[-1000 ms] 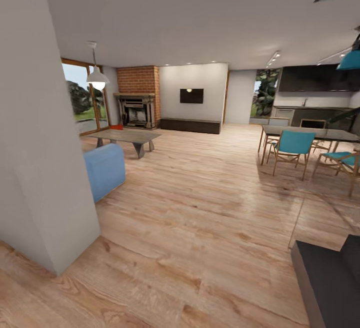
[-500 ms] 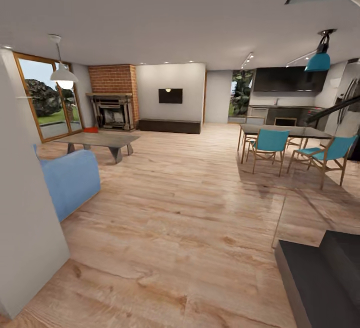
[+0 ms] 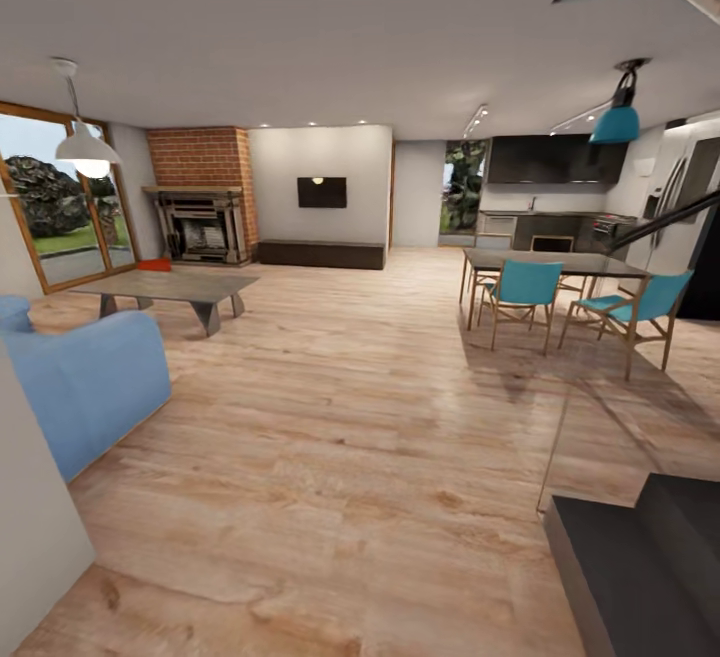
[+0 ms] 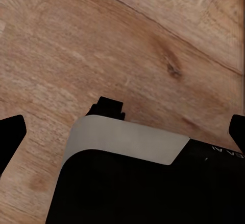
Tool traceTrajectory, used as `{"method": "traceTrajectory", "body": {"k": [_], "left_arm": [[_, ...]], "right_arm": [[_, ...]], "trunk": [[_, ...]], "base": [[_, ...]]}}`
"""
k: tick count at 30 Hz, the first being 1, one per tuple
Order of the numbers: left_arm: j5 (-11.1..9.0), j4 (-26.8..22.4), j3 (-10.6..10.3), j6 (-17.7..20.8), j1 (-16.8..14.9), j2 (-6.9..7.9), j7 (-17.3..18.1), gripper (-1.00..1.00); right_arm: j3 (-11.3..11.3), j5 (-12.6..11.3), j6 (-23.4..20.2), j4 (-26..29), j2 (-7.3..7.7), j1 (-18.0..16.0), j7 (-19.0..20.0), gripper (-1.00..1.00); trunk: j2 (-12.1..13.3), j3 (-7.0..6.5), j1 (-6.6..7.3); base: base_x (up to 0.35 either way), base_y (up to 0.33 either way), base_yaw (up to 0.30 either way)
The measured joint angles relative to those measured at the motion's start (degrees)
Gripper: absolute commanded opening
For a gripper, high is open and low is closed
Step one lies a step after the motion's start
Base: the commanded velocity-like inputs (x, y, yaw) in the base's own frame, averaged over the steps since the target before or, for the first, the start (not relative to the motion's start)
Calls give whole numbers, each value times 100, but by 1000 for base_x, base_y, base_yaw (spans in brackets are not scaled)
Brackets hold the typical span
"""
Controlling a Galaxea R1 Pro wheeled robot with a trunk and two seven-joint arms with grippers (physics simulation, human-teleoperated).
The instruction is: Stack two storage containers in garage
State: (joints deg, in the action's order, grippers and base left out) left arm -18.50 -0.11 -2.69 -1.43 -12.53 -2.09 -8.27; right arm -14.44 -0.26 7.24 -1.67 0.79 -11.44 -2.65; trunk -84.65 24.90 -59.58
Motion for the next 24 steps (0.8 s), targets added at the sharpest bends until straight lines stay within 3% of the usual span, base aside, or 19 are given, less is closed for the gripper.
{"method": "traceTrajectory", "body": {"k": [24], "left_arm": [[9,1,0,22,-1,0,0,100]], "right_arm": [[-17,10,0,0,10,0,0,100]], "trunk": [[0,0,0]], "base": [[326,0,0]]}}
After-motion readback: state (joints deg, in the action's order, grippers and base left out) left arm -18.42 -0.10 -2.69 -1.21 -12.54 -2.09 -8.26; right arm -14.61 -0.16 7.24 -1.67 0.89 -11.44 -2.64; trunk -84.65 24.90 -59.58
